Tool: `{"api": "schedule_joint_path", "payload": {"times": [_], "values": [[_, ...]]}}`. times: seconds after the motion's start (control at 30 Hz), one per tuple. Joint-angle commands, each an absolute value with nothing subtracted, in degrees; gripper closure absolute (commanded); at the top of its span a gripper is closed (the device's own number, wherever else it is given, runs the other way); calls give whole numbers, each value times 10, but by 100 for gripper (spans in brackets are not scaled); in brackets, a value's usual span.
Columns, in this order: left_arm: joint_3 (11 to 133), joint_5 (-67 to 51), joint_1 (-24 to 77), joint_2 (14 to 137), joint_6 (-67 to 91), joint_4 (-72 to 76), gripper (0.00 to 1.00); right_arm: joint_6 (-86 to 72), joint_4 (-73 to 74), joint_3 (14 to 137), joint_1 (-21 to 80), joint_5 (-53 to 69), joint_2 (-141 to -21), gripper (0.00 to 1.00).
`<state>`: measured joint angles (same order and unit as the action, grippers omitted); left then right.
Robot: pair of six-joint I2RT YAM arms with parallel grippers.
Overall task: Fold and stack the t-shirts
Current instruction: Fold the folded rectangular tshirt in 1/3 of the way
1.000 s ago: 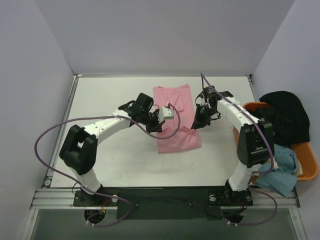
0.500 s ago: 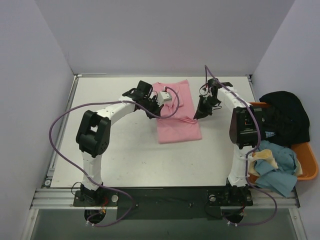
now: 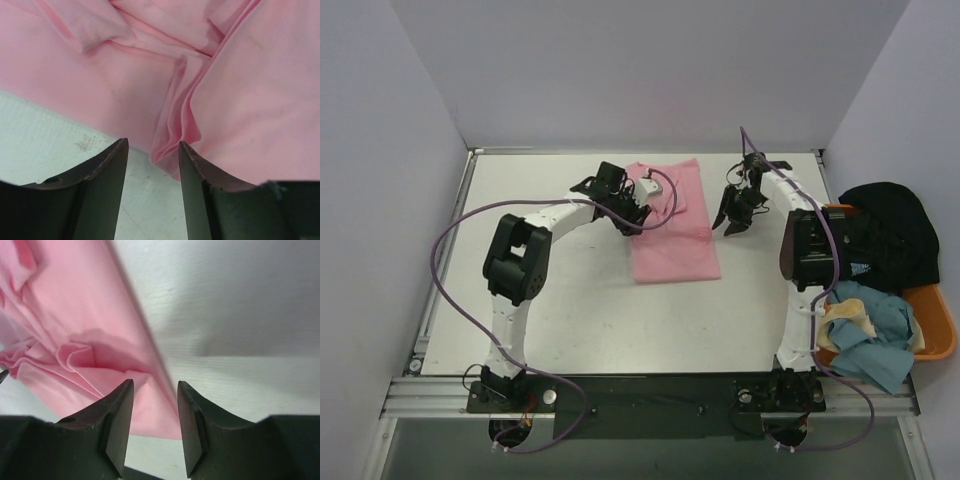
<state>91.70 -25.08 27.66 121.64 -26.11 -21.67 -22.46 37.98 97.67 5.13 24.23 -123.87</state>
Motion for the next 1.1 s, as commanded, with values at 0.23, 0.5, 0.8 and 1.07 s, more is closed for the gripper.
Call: {"api": "schedule_joint_path", "payload": {"times": [0.23, 0.5, 0.8, 1.07], "values": [[1086, -174, 254, 1215, -176, -287, 62, -157, 329, 876, 75, 178, -1084, 93], [969, -331, 297, 1175, -213, -320, 73, -231, 282, 844, 98, 248, -1153, 98], [841, -346, 349, 1130, -359, -332, 58, -243, 278, 715, 95, 221, -1122, 93], [832, -263, 367, 1129, -395, -328, 58, -239, 296, 675, 91, 217, -1041, 88]]}}
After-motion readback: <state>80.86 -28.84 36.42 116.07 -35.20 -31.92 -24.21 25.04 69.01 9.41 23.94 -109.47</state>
